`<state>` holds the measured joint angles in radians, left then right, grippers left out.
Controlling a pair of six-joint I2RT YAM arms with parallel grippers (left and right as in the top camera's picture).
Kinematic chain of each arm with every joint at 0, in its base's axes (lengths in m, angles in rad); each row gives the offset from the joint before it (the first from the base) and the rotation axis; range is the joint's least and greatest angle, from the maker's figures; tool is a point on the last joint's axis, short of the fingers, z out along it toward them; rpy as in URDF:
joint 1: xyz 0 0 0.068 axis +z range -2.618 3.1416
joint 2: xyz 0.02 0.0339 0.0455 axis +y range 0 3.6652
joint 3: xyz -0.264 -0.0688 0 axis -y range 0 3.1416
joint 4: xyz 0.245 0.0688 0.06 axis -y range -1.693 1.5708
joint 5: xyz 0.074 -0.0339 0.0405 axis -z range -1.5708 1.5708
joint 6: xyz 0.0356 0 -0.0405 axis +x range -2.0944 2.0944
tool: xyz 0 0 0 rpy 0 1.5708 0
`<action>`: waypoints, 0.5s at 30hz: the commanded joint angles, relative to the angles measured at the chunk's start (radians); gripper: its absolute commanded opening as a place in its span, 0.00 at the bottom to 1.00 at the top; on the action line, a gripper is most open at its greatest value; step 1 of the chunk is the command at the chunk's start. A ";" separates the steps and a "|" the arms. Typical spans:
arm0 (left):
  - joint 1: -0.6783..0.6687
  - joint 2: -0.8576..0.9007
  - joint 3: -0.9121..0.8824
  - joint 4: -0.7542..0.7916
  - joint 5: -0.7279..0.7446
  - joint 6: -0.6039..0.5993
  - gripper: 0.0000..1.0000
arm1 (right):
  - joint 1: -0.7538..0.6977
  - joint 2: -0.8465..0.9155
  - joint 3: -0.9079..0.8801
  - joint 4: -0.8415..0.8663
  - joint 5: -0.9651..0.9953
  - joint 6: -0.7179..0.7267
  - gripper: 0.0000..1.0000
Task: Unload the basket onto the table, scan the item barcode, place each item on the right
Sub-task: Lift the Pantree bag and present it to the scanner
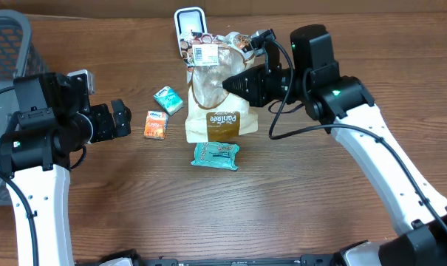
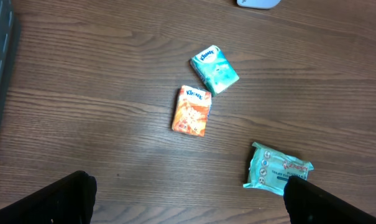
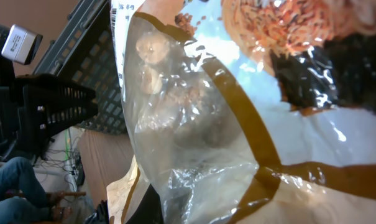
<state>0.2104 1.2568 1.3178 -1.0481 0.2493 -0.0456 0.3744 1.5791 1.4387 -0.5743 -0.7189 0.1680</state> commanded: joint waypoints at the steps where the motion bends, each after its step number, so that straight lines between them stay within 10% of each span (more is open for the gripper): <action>1: 0.005 0.000 0.013 0.001 -0.006 0.008 1.00 | 0.002 -0.048 0.017 -0.009 0.019 -0.020 0.04; 15: 0.005 0.000 0.013 0.001 -0.006 0.008 1.00 | 0.002 -0.054 0.024 -0.139 0.142 -0.015 0.04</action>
<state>0.2104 1.2568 1.3178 -1.0481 0.2489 -0.0456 0.3744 1.5558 1.4387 -0.7021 -0.6395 0.1570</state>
